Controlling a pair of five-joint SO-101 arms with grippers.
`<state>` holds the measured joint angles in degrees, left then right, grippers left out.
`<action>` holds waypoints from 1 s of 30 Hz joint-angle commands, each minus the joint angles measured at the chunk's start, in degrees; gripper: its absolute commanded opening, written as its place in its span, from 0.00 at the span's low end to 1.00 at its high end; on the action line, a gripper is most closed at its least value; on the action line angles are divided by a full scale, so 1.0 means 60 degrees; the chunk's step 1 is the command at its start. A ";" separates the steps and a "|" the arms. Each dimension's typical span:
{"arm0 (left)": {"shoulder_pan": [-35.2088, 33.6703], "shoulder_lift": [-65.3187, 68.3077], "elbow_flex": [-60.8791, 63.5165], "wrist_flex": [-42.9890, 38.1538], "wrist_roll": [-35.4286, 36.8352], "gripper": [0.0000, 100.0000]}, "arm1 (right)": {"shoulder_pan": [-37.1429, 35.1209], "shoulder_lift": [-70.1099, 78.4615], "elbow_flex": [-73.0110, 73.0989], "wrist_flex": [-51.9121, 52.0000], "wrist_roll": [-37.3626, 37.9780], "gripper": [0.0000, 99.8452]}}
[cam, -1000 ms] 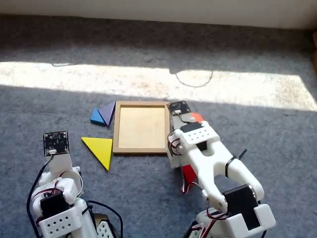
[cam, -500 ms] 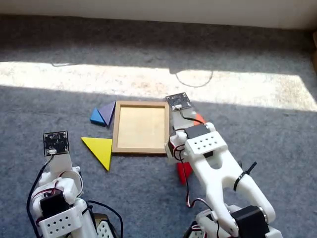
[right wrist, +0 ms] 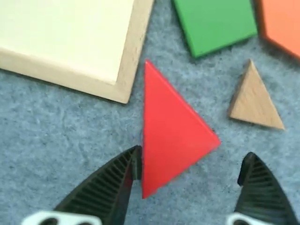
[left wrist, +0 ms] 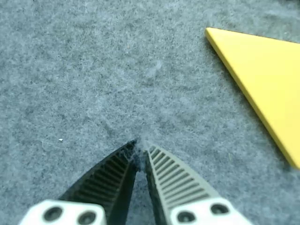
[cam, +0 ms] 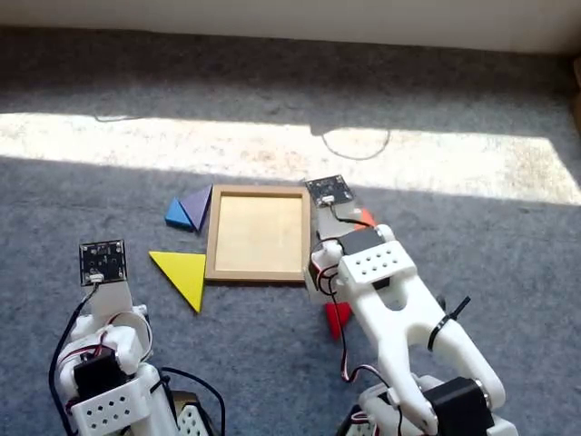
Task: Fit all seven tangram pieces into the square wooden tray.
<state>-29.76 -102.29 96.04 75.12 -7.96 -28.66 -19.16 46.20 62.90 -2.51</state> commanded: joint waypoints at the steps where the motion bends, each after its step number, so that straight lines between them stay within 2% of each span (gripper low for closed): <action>1: -0.0095 -0.0300 0.0198 0.0073 0.0015 0.01 | -0.0667 0.0315 -0.0110 0.0095 -0.0498 0.33; 4: -0.0095 -0.0300 0.0198 0.0073 0.0015 0.01 | -0.1018 0.1282 -0.0168 0.0095 -0.0645 0.33; 9: -0.0095 -0.0300 0.0198 0.0073 0.0015 0.01 | -0.0828 0.2147 -0.0344 -0.0286 -0.0615 0.33; 16: -0.0095 -0.0300 0.0198 0.0073 0.0015 0.01 | -0.0403 0.2278 -0.0344 -0.0813 -0.0571 0.33; 30: -0.0095 -0.0300 0.0198 0.0073 0.0015 0.01 | 0.0110 0.2205 -0.1165 -0.0784 -0.0557 0.33</action>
<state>-29.76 -102.29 96.04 75.12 -7.96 -29.45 -5.45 43.30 59.47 -5.67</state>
